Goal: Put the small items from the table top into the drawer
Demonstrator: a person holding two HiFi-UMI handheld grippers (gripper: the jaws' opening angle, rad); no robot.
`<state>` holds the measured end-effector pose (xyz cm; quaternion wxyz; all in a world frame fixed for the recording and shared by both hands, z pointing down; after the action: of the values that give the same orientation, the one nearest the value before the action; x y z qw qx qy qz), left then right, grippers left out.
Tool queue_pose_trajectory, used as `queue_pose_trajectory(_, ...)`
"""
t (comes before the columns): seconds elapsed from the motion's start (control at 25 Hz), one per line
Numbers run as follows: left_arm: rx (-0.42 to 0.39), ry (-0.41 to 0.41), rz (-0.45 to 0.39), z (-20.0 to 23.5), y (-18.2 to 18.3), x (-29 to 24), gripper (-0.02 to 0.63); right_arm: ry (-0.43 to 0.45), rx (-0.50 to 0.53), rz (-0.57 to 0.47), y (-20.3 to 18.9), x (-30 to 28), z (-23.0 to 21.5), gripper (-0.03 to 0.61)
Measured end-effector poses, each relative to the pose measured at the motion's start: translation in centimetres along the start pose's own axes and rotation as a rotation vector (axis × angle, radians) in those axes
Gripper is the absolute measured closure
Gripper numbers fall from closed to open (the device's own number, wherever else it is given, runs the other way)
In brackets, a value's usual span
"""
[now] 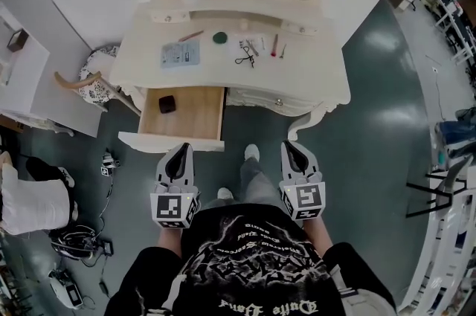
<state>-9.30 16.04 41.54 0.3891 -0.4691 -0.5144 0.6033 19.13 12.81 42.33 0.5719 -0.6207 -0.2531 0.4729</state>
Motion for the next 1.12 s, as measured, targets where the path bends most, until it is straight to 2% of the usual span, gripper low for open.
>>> queue_pose_trajectory(0.48, 0.021, 0.11, 0.02, 1.3, 0.4, -2.1, 0.598, 0.085, 0.004, -0.012, 1.5, -5.5, -2.2, 0.568)
queue_pose_trajectory(1.12, 0.01, 0.114, 0.067, 1.5, 2.0, -12.6, 0.598, 0.151, -0.009, 0.042, 2.4, -14.8, -6.9, 0.568)
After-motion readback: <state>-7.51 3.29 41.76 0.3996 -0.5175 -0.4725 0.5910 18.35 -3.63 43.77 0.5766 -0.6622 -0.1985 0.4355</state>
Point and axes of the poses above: the fingertips, and each gripper's own axes: x backward along the fingers, z to its left, y out of its top, the point moved 6 cm from there along x, backward along the fingers
